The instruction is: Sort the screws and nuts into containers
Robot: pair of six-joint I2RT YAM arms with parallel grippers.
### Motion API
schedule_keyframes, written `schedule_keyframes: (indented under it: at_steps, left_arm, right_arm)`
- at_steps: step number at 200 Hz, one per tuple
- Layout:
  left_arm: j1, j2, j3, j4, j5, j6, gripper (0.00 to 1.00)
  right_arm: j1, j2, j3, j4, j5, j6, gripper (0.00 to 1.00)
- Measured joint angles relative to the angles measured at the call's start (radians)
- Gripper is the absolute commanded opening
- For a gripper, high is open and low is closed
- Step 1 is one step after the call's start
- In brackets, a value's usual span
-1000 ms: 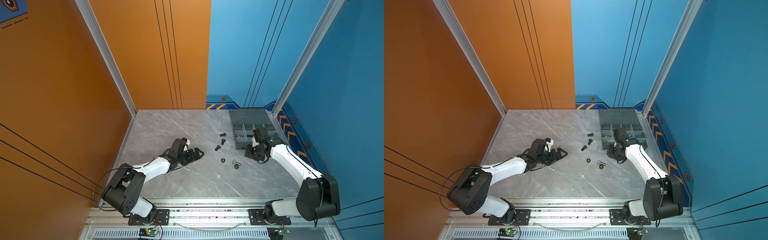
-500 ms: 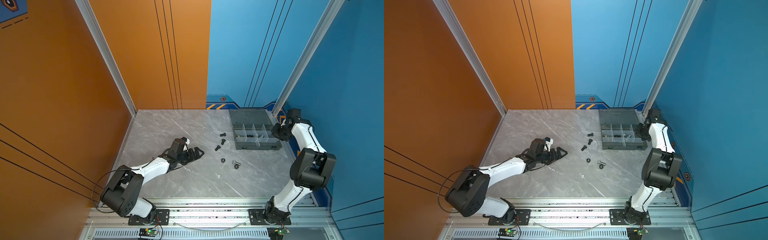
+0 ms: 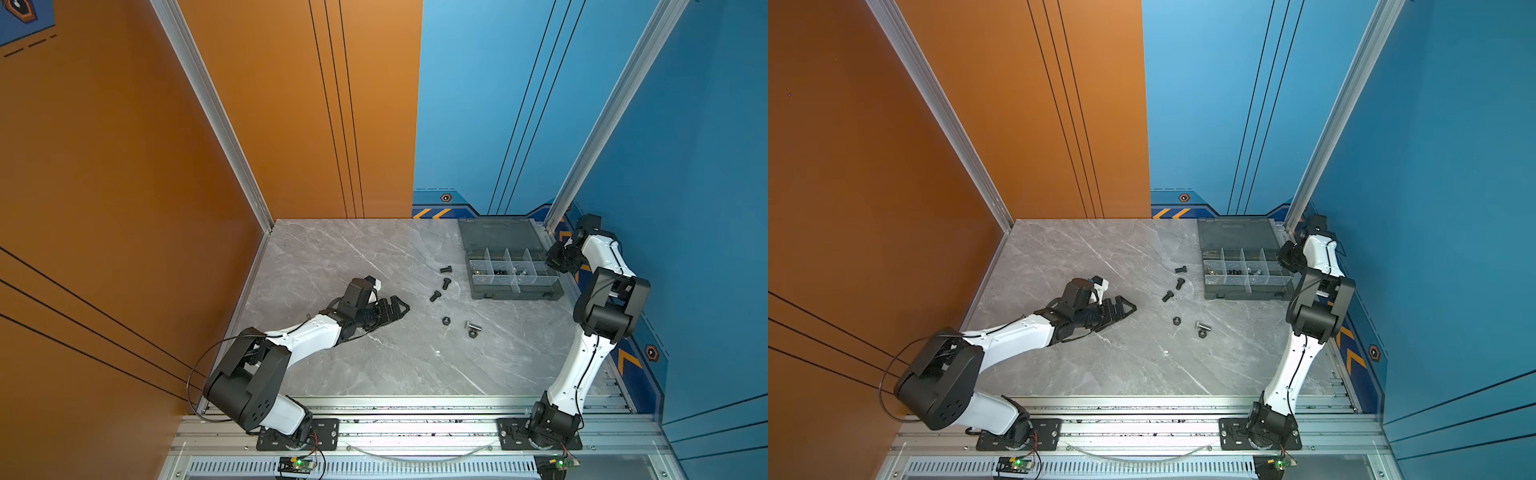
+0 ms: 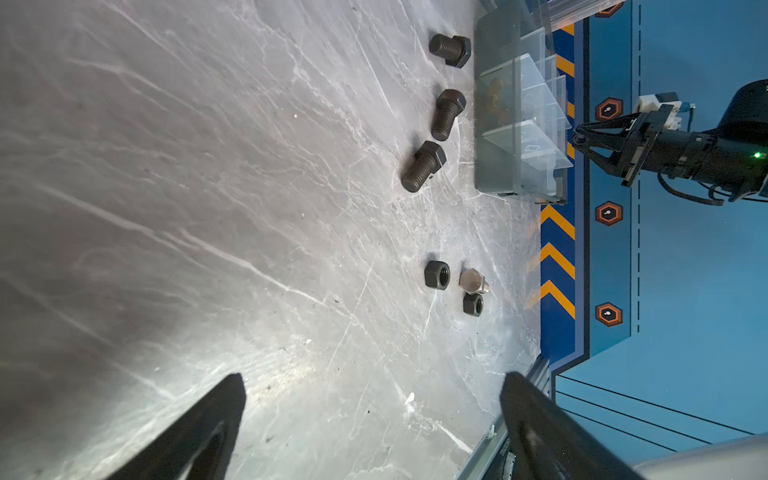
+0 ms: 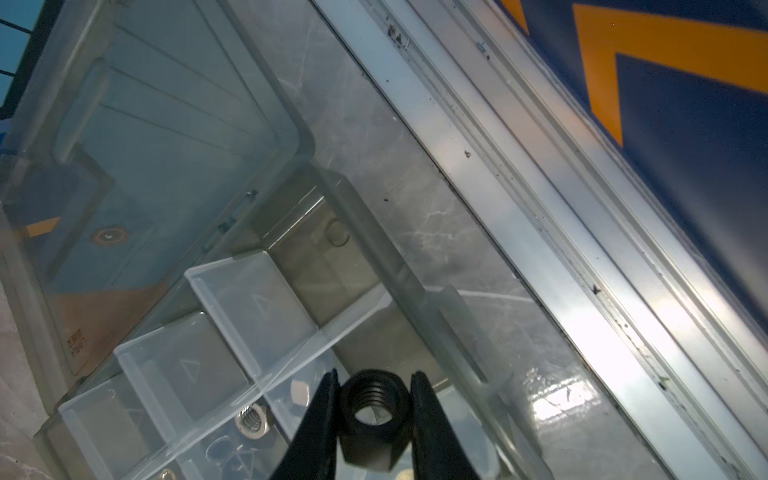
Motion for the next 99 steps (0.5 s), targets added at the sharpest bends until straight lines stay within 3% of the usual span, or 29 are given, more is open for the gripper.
schedule_keyframes:
  at_steps: [99]
  left_arm:
    - [0.000, 0.037, 0.032, 0.001, 0.001, 0.000, 0.98]
  right_arm:
    - [0.014, 0.033, 0.044, -0.001, -0.009, 0.000, 0.00]
